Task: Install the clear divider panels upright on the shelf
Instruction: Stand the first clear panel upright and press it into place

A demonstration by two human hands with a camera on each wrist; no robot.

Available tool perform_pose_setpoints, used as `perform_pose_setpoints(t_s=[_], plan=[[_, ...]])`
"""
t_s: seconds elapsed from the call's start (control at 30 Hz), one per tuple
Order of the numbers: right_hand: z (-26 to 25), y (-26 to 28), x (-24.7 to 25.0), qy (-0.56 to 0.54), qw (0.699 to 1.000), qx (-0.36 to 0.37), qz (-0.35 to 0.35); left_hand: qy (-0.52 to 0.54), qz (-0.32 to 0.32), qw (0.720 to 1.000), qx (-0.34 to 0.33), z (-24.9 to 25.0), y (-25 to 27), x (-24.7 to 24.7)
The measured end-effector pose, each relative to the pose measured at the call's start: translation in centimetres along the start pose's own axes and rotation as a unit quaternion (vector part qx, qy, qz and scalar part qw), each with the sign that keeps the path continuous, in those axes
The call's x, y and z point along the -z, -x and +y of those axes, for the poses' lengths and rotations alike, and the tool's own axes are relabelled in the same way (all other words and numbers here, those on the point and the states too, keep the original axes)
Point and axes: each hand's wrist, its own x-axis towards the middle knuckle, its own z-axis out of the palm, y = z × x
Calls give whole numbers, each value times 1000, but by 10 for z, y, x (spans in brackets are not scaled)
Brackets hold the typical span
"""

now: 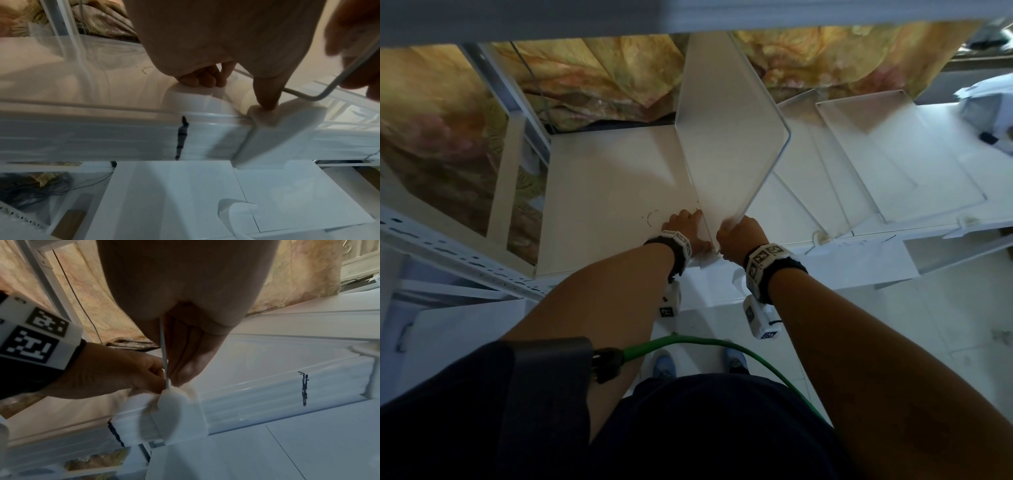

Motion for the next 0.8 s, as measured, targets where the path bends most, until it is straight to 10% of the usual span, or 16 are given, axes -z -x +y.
perform_pose_setpoints(t_s=[0.8], plan=[[16, 2, -22, -29, 999, -28, 12, -116, 101, 986, -60, 4, 6, -32]])
